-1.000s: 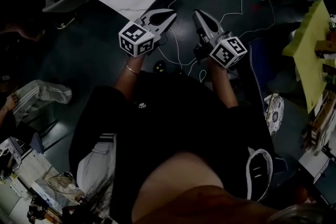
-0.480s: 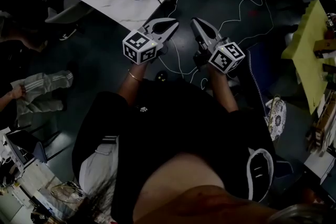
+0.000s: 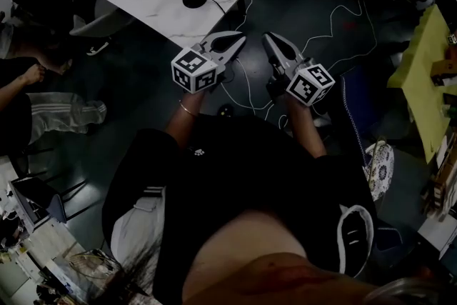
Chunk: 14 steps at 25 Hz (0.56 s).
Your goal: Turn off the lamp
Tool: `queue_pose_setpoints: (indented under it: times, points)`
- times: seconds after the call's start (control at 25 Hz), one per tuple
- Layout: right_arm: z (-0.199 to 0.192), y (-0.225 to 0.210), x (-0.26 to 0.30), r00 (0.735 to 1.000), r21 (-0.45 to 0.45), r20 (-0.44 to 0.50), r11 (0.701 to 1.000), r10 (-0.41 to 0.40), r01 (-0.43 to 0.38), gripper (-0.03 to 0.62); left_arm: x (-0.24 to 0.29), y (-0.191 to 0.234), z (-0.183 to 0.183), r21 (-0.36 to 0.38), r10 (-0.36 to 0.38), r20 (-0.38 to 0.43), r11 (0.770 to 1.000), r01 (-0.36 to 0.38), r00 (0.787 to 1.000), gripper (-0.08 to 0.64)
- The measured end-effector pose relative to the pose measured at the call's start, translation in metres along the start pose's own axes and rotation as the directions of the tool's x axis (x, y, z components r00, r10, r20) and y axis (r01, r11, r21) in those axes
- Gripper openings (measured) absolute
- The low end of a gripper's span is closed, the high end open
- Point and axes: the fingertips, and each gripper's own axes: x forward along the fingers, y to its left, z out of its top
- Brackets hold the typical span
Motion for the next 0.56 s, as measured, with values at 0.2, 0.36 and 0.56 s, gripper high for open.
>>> queue_pose_setpoints:
  times: [0.2, 0.36, 0.56]
  points:
    - [0.0, -0.005, -0.004, 0.999, 0.042, 0.033, 0.999, -0.012, 0.01, -0.002, -0.002, 0.005, -0.001, -0.018, 0.014, -0.002, 1.0, -0.014, 1.0, 0.006]
    - [0.001, -0.01, -0.008, 0.998, 0.063, 0.052, 0.998, -0.023, 0.02, -0.002, -0.005, 0.009, 0.001, -0.02, 0.03, 0.0, 0.999, -0.03, 1.0, 0.006]
    - [0.001, -0.016, -0.011, 0.998, 0.079, 0.065, 0.997, -0.021, 0.016, -0.002, -0.007, 0.012, 0.002, -0.009, 0.053, 0.0, 0.999, -0.053, 0.999, 0.006]
